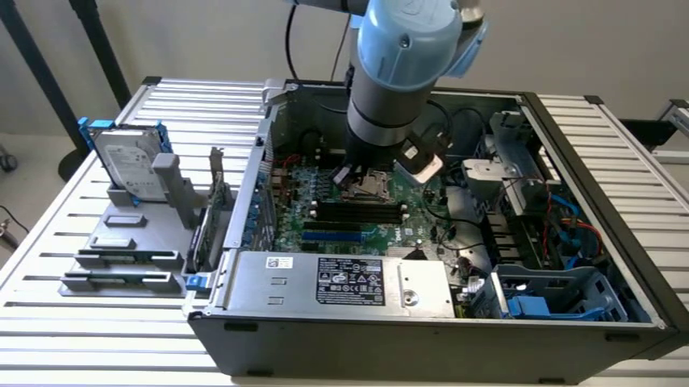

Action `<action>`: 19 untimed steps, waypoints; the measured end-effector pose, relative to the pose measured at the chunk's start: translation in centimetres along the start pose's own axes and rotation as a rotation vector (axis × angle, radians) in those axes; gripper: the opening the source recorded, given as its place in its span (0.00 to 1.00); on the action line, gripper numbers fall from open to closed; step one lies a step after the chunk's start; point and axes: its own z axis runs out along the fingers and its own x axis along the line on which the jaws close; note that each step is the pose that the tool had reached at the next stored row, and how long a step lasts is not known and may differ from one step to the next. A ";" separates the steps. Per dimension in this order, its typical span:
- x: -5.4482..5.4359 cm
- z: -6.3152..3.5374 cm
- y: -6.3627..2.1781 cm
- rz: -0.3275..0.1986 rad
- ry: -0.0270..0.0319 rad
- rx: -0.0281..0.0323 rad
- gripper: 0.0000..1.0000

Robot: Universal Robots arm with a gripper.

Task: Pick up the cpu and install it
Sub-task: 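Install the first cpu locking lever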

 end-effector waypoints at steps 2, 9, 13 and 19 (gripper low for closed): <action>-0.3 -0.38 0.11 0.000 0.0000 0.0000 0.11; -2.0 -0.85 -0.38 0.000 -0.0001 0.0000 0.11; -2.5 -0.81 -0.83 0.000 0.0002 0.0001 0.11; -2.5 -0.51 -1.04 -0.001 0.0033 0.0001 0.11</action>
